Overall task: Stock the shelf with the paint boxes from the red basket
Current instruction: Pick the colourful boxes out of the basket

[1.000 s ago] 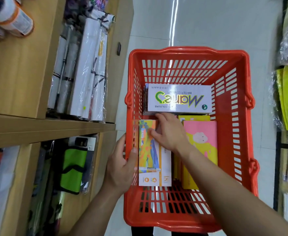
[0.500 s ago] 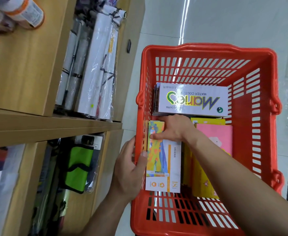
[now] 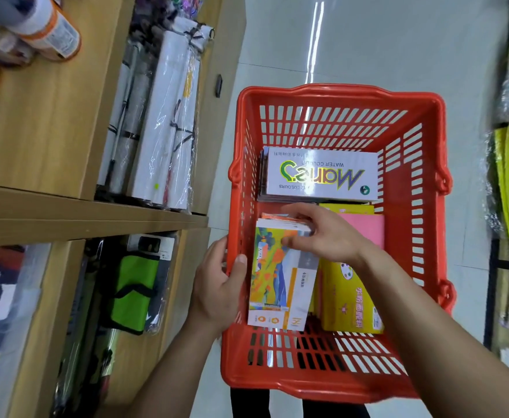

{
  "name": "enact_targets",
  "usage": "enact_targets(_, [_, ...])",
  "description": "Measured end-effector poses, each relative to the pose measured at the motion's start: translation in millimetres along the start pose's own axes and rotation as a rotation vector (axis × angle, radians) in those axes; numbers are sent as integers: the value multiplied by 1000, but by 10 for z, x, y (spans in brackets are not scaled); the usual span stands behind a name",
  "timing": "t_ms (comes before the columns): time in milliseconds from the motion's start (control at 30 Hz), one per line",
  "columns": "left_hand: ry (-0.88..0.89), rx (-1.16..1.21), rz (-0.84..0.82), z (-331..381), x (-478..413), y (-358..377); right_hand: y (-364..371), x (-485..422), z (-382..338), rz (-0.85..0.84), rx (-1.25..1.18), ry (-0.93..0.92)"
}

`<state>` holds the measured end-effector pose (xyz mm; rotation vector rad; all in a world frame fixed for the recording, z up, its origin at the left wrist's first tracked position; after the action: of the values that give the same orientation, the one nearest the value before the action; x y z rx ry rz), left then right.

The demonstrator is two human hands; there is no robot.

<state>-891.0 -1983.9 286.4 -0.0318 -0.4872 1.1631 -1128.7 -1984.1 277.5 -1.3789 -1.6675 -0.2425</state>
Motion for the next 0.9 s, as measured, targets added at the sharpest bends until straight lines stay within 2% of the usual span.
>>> enact_targets(67, [-3, -10, -2, 18, 6, -6, 9, 63, 134, 31, -173, 20])
enact_targets(200, [-10, -10, -5, 18, 14, -2, 230, 162, 329, 246, -455, 80])
enact_targets(300, [-12, -12, -6, 24, 20, 4, 466, 237, 406, 293, -579, 102])
enact_targets(433, [5, -44, 9, 52, 20, -3, 694, 317, 468, 288, -632, 91])
enact_targets(633, [26, -61, 30, 57, 25, -6, 834, 378, 375, 195, -656, 11])
enact_targets(900, [93, -206, 78, 209, 98, -38, 442, 555, 275, 394, -712, -46])
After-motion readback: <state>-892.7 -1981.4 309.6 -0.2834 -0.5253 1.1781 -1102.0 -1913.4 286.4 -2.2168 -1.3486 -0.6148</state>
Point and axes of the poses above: each hand's wrist, its own x-axis away from the middle knuckle, its own y-axis out of the palm, z = x × y, the point moved 4 cm from there along -x, towards the middle knuckle, and after that the axes turned 8 degrees about y, right-handed, at the moved point
